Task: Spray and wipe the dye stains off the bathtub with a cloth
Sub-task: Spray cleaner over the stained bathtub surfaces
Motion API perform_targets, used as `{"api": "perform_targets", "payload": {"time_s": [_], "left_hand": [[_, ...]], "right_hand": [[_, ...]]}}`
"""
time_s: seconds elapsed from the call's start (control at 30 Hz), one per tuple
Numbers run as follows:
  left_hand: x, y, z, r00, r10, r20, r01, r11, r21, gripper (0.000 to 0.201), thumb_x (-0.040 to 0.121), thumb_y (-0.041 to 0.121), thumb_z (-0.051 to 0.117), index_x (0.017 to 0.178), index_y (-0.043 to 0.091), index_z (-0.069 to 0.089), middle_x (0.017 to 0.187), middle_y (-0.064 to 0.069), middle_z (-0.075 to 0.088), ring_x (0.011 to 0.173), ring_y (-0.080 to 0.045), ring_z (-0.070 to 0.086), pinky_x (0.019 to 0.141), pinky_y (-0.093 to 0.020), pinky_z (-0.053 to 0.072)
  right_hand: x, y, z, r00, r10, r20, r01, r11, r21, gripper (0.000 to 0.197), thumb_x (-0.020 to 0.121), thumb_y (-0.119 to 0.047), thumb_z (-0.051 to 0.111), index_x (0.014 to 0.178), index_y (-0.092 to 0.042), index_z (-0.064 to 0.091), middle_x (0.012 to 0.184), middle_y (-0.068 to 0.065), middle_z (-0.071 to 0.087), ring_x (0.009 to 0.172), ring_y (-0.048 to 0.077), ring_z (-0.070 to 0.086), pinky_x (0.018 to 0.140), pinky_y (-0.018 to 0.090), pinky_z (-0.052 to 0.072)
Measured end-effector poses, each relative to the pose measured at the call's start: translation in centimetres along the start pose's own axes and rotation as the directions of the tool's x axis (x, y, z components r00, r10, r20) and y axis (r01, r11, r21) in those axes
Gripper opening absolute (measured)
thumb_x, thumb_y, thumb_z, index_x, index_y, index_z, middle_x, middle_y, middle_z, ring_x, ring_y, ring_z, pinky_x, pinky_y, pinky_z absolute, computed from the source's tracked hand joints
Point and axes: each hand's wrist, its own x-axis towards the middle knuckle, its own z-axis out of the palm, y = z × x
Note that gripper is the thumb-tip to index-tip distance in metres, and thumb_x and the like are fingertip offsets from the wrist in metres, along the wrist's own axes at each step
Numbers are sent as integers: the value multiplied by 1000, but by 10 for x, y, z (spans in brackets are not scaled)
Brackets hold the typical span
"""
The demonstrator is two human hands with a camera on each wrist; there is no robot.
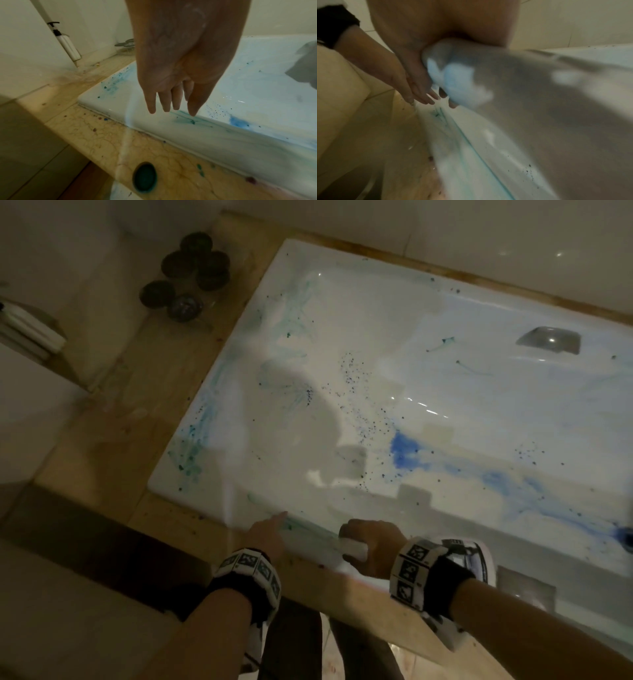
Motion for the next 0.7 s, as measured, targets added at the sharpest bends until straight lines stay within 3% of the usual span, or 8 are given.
{"api": "perform_targets", "payload": {"time_s": [0.13, 0.27, 0.33, 0.43, 0.5, 0.63, 0.7], "left_hand": [[-16, 13, 15, 1000, -11, -19, 11, 1000, -8, 56, 96, 8, 39, 148, 18, 21, 141, -14, 43, 126, -27, 45, 105, -28, 35], [-27, 32, 30, 1000, 21, -7, -21, 1000, -7, 55, 98, 11, 38, 148, 19, 18, 151, -10, 28, 136, -25, 33, 111, -29, 27], [-32, 43, 39, 999, 45, 4, -45, 998, -41, 53, 97, 9, 39, 147, 19, 23, 150, -9, 31, 135, -24, 34, 112, -30, 27], [-40, 57, 50, 995, 96, -14, -96, 995, -19, 46, 98, 9, 38, 143, 15, 32, 145, -6, 40, 131, -20, 40, 107, -22, 30], [-47, 65, 55, 992, 125, -18, -124, 992, 29, 43, 99, 9, 36, 141, 13, 37, 146, -2, 40, 130, -20, 41, 107, -23, 30], [-53, 74, 72, 984, 174, -46, -173, 985, 19, 40, 97, 5, 37, 135, 14, 46, 140, -4, 48, 126, -22, 46, 106, -30, 35], [-57, 75, 84, 982, 185, -36, -185, 983, 14, 41, 95, 4, 39, 134, 16, 48, 136, -5, 52, 123, -21, 49, 105, -30, 37]], "right_hand": [[-27, 14, 22, 999, 23, -47, -24, 1000, -12, 27, 89, -33, 53, 109, -16, 57, 108, 1, 61, 96, 20, 59, 85, 29, 49], [-53, 37, 36, 977, 176, -125, -162, 980, 113, 27, 87, -38, 51, 95, -14, 60, 92, 1, 61, 82, 18, 57, 75, 28, 47], [-69, 45, 43, 966, 201, -163, -178, 973, 148, 25, 87, -36, 52, 96, -14, 59, 88, -1, 55, 82, 18, 57, 73, 28, 45], [-87, 51, 59, 974, 178, -141, -171, 983, 66, 25, 90, -35, 47, 105, -16, 54, 97, 0, 53, 92, 23, 59, 71, 27, 43], [-99, 54, 69, 967, 215, -135, -203, 975, 95, 21, 94, -36, 40, 99, -19, 52, 91, -1, 52, 89, 21, 56, 72, 25, 40], [-116, 67, 87, 884, 423, -201, -373, 895, 244, 28, 92, -42, 39, 75, -21, 46, 77, -3, 49, 79, 18, 54, 71, 25, 38], [-124, 77, 99, 853, 476, -215, -396, 857, 328, 40, 89, -57, 32, 76, -23, 51, 76, -3, 50, 76, 17, 53, 73, 26, 40]]}}
